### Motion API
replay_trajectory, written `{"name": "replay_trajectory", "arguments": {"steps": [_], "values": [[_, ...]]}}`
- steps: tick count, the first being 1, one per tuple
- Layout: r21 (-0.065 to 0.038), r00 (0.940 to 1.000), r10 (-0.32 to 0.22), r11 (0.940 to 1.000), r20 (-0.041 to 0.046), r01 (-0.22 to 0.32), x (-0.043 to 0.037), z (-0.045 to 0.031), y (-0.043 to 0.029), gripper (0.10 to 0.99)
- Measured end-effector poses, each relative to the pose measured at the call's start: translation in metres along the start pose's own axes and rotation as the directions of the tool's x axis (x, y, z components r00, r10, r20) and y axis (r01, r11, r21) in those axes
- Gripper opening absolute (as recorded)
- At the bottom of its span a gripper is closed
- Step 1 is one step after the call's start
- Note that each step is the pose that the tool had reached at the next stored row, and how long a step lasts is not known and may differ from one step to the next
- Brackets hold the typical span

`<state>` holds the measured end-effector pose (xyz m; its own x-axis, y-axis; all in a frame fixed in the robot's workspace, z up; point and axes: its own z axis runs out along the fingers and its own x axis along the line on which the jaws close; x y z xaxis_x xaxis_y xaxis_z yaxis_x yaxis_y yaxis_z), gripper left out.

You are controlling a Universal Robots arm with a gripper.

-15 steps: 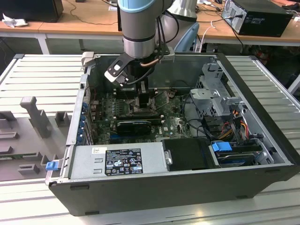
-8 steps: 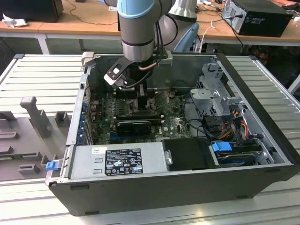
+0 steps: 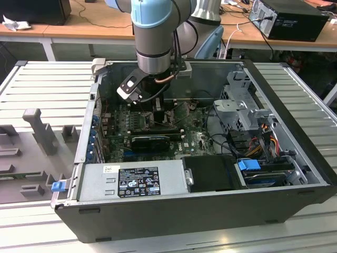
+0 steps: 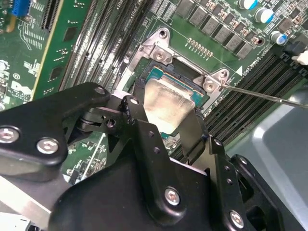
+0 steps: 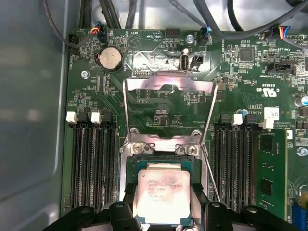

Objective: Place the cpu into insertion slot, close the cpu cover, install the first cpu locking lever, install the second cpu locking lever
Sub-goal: 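Place the cpu into insertion slot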

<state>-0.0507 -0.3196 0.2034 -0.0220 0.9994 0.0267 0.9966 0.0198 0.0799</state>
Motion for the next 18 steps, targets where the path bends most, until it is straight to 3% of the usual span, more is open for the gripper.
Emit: {"name": "replay_trajectory", "arguments": {"steps": [8,9,10,12,15,18], "values": [[0.000,1.0000,0.000,1.0000,0.0015,0.000,0.0000,0.0026,-0.0002,0.529],[0.000,1.0000,0.000,1.0000,0.0026,0.000,0.0000,0.0030,-0.0002,0.537],[0.000,1.0000,0.000,1.0000,0.0028,0.000,0.0000,0.0030,-0.0002,0.604],[0.000,1.0000,0.000,1.0000,0.0026,0.000,0.0000,0.0031,-0.0002,0.604],[0.000,1.0000,0.000,1.0000,0.0028,0.000,0.0001,0.0011,-0.0001,0.604],[0.000,1.0000,0.000,1.0000,0.0087,0.000,0.0002,-0.0020,0.0001,0.604]]}}
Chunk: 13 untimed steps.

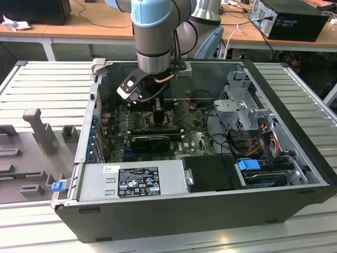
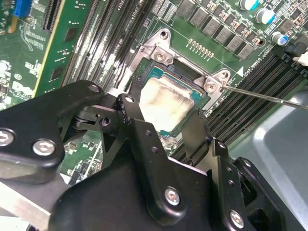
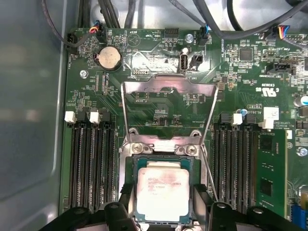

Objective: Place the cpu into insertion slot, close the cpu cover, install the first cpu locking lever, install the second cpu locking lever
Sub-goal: 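Place the cpu into insertion slot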

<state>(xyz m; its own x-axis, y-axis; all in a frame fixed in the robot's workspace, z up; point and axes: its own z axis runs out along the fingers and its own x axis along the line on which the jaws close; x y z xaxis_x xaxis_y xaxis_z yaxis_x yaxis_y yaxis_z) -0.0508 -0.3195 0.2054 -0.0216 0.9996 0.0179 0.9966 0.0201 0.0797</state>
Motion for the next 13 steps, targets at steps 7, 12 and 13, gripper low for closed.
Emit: {"name": "replay_trajectory", "arguments": {"steps": [7,12,13], "values": [[0.000,0.9999,-0.001,1.0000,0.0126,0.001,0.0002,-0.0084,0.0007,0.522],[0.000,0.9997,-0.002,1.0000,0.0234,0.002,0.0002,-0.0127,0.0010,0.216],[0.001,0.9996,-0.002,1.0000,0.0266,0.002,0.0003,-0.0137,0.0012,0.157]]}}
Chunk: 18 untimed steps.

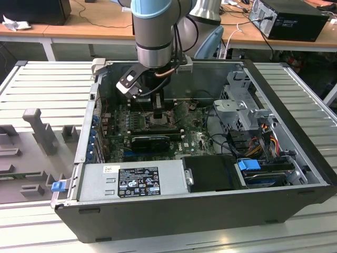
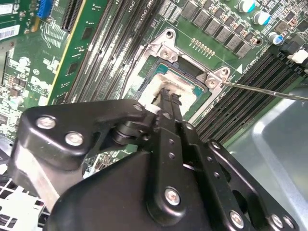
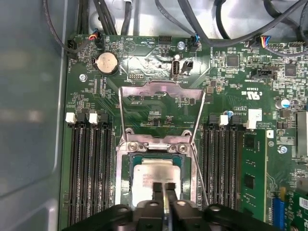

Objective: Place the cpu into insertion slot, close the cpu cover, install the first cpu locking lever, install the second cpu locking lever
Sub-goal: 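Place the cpu into insertion slot, then close the cpu cover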

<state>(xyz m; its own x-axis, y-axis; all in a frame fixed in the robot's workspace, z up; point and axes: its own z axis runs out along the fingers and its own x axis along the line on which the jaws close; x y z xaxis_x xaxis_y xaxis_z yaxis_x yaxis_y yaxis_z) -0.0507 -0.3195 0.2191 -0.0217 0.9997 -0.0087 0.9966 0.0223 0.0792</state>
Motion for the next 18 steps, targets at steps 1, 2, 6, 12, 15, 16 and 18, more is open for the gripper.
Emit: {"name": "replay_trajectory", "arguments": {"steps": [1,2,6,12,15,16,18], "values": [[0.000,1.0000,0.000,1.0000,0.0023,0.000,-0.0001,-0.0011,0.0000,0.106],[0.000,1.0000,0.000,1.0000,0.0034,0.000,-0.0001,-0.0018,0.0001,0.106],[0.000,0.9999,-0.001,1.0000,0.0139,0.001,-0.0001,-0.0058,0.0005,0.106],[0.001,0.9996,-0.002,1.0000,0.0297,0.002,-0.0001,-0.0110,0.0009,0.106],[0.001,0.9993,-0.003,1.0000,0.0365,0.003,-0.0002,-0.0140,0.0011,0.106],[0.001,0.9993,-0.003,1.0000,0.0373,0.003,-0.0002,-0.0148,0.0012,0.106],[0.001,0.9993,-0.003,1.0000,0.0380,0.003,-0.0001,-0.0156,0.0013,0.106]]}}
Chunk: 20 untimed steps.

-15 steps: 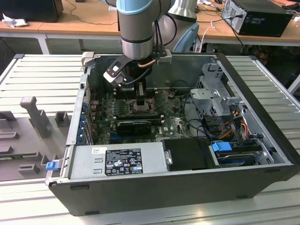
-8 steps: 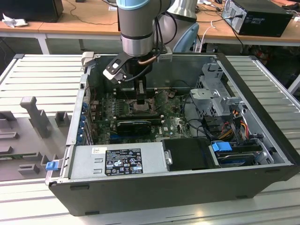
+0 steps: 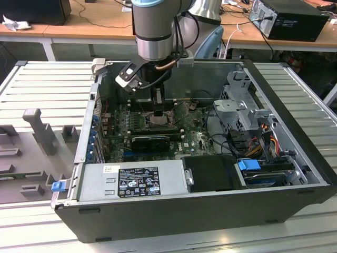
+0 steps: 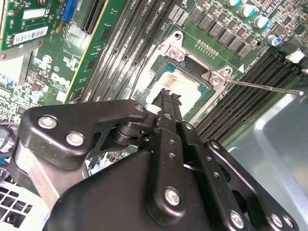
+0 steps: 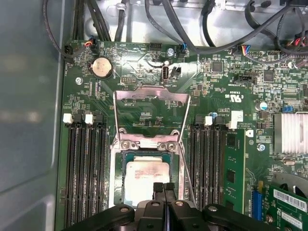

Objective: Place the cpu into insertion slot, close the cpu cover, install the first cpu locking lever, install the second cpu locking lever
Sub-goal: 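Close the cpu cover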

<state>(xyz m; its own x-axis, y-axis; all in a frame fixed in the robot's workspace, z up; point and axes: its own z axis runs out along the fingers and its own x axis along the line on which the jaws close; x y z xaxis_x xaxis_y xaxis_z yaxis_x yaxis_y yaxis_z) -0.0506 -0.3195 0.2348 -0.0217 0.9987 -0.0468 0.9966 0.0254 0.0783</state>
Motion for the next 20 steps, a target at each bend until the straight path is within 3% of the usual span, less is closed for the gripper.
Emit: {"name": "replay_trajectory", "arguments": {"steps": [2,8,20], "values": [[0.001,1.0000,0.000,1.0000,0.0000,0.000,-0.0001,-0.0001,0.0006,0.106],[0.005,0.9999,0.001,1.0000,-0.0142,-0.001,-0.0026,-0.0005,0.0056,0.106],[0.005,0.9999,0.001,1.0000,-0.0141,-0.001,-0.0027,-0.0048,0.0059,0.106]]}}
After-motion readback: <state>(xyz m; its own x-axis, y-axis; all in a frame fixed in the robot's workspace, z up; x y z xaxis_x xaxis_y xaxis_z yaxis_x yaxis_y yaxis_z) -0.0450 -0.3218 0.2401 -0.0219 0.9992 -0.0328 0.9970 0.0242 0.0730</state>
